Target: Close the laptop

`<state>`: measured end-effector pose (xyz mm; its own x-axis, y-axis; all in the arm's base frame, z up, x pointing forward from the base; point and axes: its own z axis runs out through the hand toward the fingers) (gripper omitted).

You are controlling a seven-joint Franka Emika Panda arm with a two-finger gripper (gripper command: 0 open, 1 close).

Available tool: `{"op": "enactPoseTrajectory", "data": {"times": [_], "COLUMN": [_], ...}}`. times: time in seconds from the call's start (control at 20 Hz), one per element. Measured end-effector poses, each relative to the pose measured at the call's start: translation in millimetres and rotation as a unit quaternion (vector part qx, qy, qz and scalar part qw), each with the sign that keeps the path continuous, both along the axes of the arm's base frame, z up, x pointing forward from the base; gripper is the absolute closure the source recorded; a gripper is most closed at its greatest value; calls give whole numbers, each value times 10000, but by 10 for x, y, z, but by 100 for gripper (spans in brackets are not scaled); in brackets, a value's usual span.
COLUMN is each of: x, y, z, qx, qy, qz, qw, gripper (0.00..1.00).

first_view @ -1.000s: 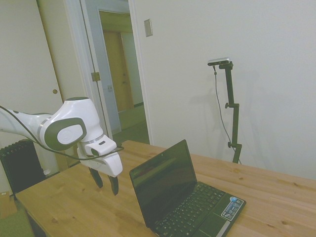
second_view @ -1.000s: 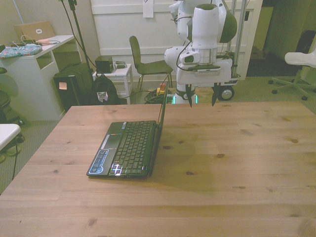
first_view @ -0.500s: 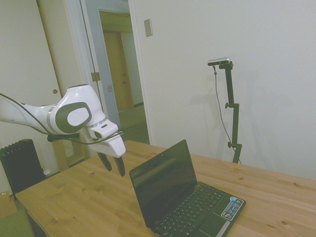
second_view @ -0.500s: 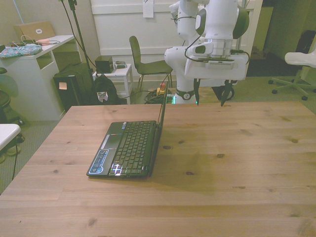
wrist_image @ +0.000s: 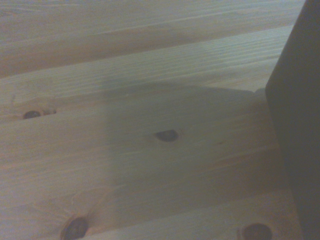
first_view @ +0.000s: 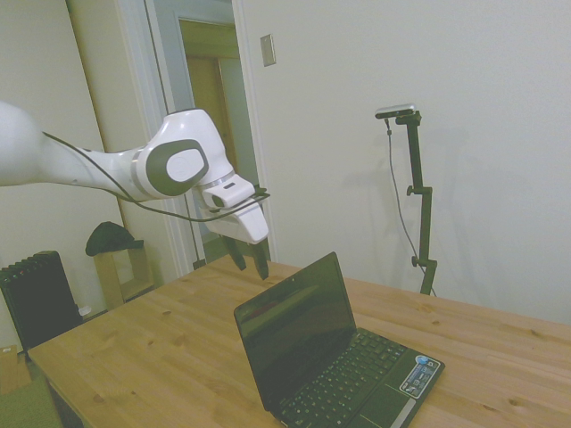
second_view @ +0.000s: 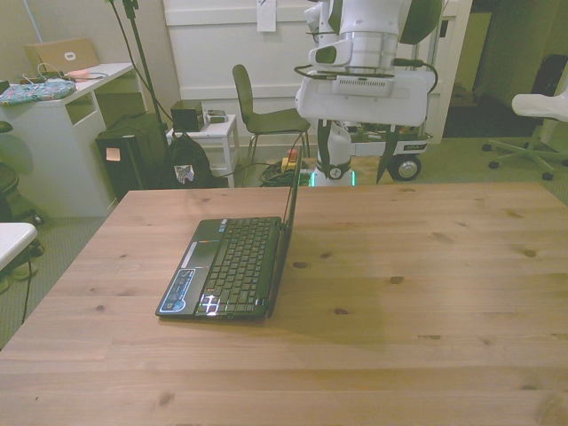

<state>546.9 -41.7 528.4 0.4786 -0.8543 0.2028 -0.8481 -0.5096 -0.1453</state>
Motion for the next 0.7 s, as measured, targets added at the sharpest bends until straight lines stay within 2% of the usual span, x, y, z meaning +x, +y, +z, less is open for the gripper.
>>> {"op": "enactPoseTrajectory", "data": {"times": [0.15, 0.4, 0.7], "x": [132, 101, 90], "y": [-72, -151, -192], "z": [-53, 59, 35], "qx": [25, 44, 60], "qy": [50, 96, 156], "qz": [-57, -148, -191], "qw": [10000, 9998, 9997], "gripper": [100, 100, 100]}}
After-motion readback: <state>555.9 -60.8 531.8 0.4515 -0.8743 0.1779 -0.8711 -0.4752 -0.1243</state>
